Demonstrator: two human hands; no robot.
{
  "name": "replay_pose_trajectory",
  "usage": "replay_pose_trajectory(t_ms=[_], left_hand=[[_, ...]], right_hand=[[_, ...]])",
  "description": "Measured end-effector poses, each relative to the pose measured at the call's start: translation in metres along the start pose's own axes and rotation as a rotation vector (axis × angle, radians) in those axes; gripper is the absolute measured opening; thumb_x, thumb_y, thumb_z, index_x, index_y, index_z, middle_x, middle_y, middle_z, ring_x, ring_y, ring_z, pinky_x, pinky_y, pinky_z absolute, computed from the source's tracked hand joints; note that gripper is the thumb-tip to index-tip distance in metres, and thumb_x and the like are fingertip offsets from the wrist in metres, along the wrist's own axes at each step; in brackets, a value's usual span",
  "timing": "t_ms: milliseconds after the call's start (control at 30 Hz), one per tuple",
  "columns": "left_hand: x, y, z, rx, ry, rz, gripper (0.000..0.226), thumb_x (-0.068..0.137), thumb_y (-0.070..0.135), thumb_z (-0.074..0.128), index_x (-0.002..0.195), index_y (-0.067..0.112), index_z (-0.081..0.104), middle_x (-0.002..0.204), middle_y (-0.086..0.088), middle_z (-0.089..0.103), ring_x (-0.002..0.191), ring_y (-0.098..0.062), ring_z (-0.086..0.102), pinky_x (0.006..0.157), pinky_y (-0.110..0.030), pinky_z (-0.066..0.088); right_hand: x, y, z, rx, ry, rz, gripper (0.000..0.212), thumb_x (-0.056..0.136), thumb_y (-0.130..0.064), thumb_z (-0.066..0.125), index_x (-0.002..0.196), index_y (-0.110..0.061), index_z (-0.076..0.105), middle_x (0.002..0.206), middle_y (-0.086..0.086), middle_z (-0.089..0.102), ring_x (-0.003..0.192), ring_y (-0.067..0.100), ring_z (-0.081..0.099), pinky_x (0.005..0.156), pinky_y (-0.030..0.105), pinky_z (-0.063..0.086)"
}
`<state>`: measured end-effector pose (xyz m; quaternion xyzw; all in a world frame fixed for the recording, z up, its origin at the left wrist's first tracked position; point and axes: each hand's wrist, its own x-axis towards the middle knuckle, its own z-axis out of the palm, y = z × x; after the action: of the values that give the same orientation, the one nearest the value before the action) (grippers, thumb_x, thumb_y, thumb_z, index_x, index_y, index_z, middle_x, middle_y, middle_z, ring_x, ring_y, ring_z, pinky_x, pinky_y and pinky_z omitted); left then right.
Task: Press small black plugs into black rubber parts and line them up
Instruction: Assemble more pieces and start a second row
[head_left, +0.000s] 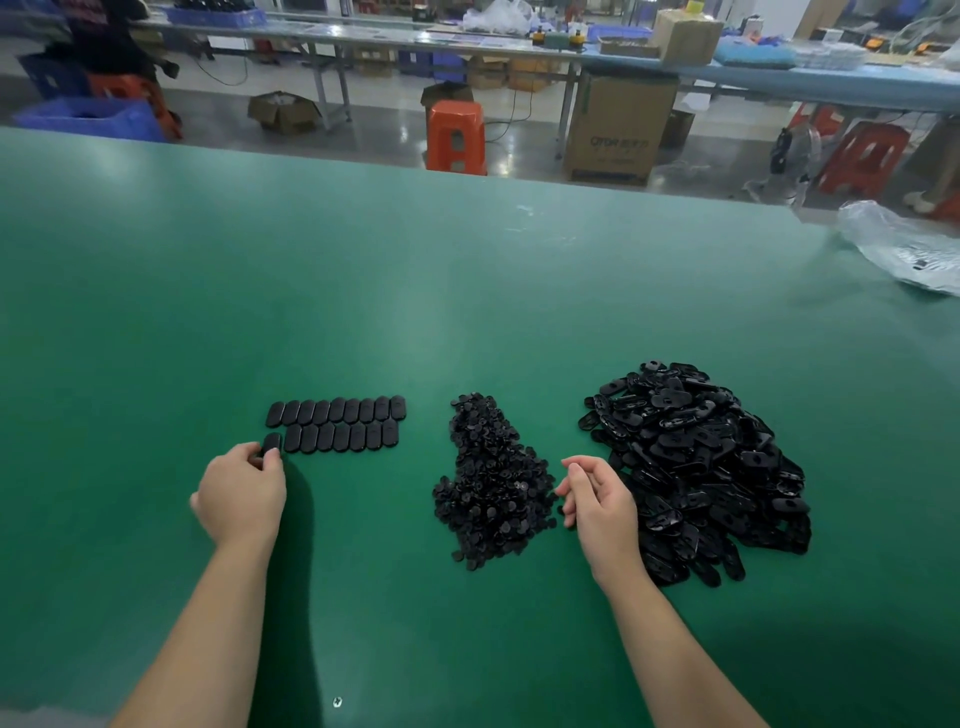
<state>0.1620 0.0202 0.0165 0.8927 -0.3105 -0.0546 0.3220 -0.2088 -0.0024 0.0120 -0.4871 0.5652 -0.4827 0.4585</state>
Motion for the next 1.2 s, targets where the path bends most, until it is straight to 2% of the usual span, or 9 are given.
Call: replay_pose_trajectory(t_ms=[200,400,567,700,833,933,1033,1100,1200], left_hand=[[-0.001,0.002,-0.001,-0.035,-0.009,0.023,0.033,0.094,0.006,0.049,0.120,0.009,0.069,0.111,-0.019,0.069,0.101,-0.041,0.062,0.098,-0.051,0.047],[0.002,0.005,-0.001,-0.013,-0.028,0.044,0.034,0.094,0.006,0.048,0.116,0.011,0.072,0.108,-0.018,0.069,0.093,-0.040,0.062,0.093,-0.051,0.050],[0.002,0.009,0.000,-0.092,0.008,0.057,0.033,0.094,0.005,0.049,0.119,0.007,0.070,0.113,-0.019,0.069,0.098,-0.041,0.062,0.092,-0.049,0.052],[-0.010,0.022,0.003,-0.145,0.053,0.170,0.029,0.094,0.006,0.051,0.115,0.007,0.071,0.112,-0.017,0.068,0.099,-0.038,0.062,0.089,-0.046,0.050],[-0.037,0.050,0.019,-0.199,-0.064,0.389,0.022,0.094,0.009,0.058,0.110,0.010,0.073,0.104,-0.009,0.071,0.097,-0.027,0.063,0.086,-0.035,0.047],[-0.069,0.075,0.039,-0.161,-0.242,0.551,0.023,0.097,0.018,0.058,0.116,0.016,0.070,0.106,0.002,0.067,0.086,-0.013,0.060,0.082,-0.030,0.050],[-0.095,0.088,0.061,-0.074,-0.416,0.564,0.028,0.100,0.029,0.054,0.124,0.021,0.066,0.113,0.006,0.059,0.088,-0.012,0.058,0.087,-0.034,0.053],[-0.102,0.088,0.068,-0.080,-0.409,0.545,0.026,0.100,0.028,0.053,0.120,0.022,0.068,0.109,0.006,0.057,0.093,-0.018,0.058,0.091,-0.036,0.048],[-0.101,0.083,0.070,-0.161,-0.408,0.516,0.027,0.098,0.017,0.051,0.116,0.018,0.071,0.105,0.008,0.056,0.095,-0.018,0.057,0.092,-0.039,0.048]], right_hand=[[0.000,0.000,0.000,-0.009,-0.003,-0.002,0.014,0.104,-0.017,0.053,0.099,-0.020,0.066,0.070,-0.006,0.066,0.058,0.009,0.053,0.052,0.028,0.048],[0.000,-0.001,0.000,-0.017,-0.004,-0.002,0.014,0.104,-0.016,0.053,0.099,-0.019,0.066,0.070,-0.006,0.065,0.058,0.009,0.053,0.053,0.031,0.047],[0.000,-0.002,0.000,-0.035,-0.004,-0.006,0.015,0.104,-0.017,0.053,0.097,-0.020,0.066,0.070,-0.005,0.066,0.057,0.010,0.053,0.055,0.034,0.048],[-0.001,-0.002,0.000,-0.032,-0.004,0.001,0.015,0.104,-0.017,0.053,0.097,-0.020,0.066,0.070,-0.005,0.066,0.057,0.009,0.053,0.054,0.033,0.048],[-0.001,-0.002,0.000,-0.044,-0.006,0.000,0.015,0.104,-0.018,0.053,0.097,-0.021,0.066,0.070,-0.005,0.066,0.058,0.009,0.054,0.054,0.033,0.049],[-0.002,-0.003,0.000,-0.044,-0.006,0.005,0.015,0.104,-0.017,0.053,0.098,-0.021,0.066,0.071,-0.006,0.066,0.058,0.008,0.054,0.054,0.032,0.049],[-0.002,-0.003,0.000,-0.045,-0.009,0.011,0.015,0.103,-0.016,0.053,0.098,-0.022,0.066,0.071,-0.006,0.067,0.058,0.008,0.053,0.053,0.030,0.048],[-0.002,-0.002,0.001,-0.050,-0.012,0.014,0.016,0.103,-0.015,0.054,0.098,-0.022,0.066,0.071,-0.007,0.067,0.058,0.008,0.053,0.053,0.031,0.048],[-0.002,-0.002,0.001,-0.073,-0.019,0.015,0.016,0.103,-0.016,0.054,0.097,-0.024,0.066,0.072,-0.008,0.068,0.057,0.007,0.053,0.053,0.031,0.047]])
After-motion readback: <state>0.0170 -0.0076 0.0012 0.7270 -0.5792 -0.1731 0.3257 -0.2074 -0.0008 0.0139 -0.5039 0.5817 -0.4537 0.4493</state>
